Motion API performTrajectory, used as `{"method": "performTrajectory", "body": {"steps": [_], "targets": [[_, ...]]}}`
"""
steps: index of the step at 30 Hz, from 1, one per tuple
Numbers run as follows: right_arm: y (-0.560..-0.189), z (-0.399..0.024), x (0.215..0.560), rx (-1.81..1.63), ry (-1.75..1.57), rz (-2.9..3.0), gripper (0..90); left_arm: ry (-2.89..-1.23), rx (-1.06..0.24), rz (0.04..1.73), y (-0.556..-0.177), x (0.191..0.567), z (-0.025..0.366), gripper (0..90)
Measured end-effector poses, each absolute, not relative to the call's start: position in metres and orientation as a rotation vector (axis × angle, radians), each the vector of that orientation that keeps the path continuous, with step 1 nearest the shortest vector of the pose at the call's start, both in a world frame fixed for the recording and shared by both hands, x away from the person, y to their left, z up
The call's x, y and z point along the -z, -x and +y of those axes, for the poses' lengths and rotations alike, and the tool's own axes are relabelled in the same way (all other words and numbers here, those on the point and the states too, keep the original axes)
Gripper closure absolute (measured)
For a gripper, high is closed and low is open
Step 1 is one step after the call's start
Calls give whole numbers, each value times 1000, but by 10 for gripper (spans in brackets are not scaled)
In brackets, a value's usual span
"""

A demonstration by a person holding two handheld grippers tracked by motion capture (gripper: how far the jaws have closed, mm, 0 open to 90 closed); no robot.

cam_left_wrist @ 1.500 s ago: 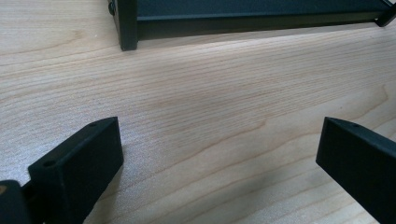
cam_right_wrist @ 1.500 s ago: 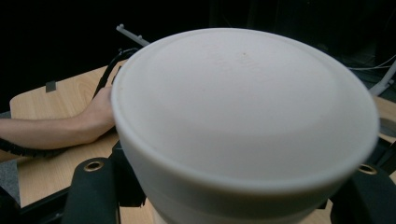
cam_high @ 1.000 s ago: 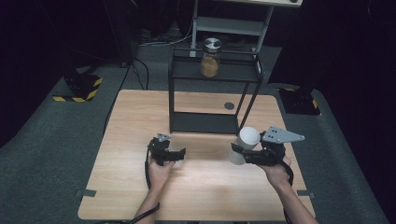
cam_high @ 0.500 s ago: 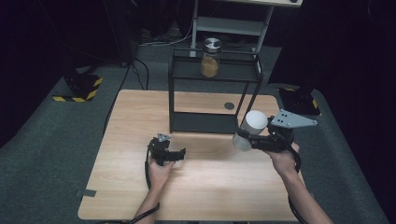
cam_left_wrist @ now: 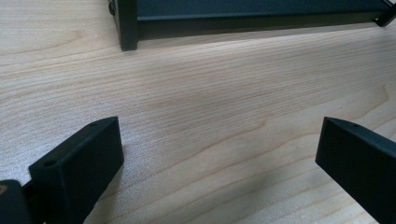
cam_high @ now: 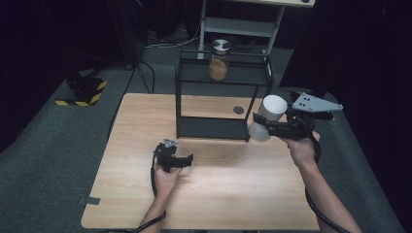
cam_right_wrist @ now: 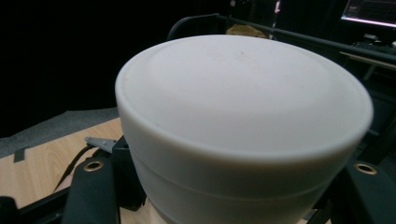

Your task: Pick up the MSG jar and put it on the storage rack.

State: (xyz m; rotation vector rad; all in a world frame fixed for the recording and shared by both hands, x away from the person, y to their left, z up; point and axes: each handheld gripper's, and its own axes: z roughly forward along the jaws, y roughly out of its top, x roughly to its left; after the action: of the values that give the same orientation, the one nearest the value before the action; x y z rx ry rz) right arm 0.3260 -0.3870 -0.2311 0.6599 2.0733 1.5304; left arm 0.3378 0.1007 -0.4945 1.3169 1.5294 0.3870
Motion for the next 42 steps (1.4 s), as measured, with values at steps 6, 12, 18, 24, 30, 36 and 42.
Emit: {"method": "performTrajectory", "body": {"steps": [6, 12, 18, 24, 30, 36, 42], "targets": [[-332, -387, 221, -1520, -674, 2059, 341, -1321, -387, 1529, -338, 494, 101, 10], [-343, -389, 210, -1530, -718, 2033, 341, -1322, -387, 1528, -338, 494, 101, 10], [-351, -387, 198, -1518, -745, 2011, 341, -1317, -385, 1529, -338, 495, 101, 10], [-357, -382, 189, -1505, -749, 1991, 341, -1313, -383, 1529, -338, 495, 101, 10], [-364, -376, 177, -1496, -758, 1971, 341, -1319, -381, 1528, -338, 494, 102, 10], [-371, -371, 169, -1485, -783, 1952, 341, -1317, -382, 1527, -338, 495, 102, 10], [-381, -363, 162, -1468, -806, 1932, 341, -1319, -385, 1525, -338, 495, 102, 11]]}}
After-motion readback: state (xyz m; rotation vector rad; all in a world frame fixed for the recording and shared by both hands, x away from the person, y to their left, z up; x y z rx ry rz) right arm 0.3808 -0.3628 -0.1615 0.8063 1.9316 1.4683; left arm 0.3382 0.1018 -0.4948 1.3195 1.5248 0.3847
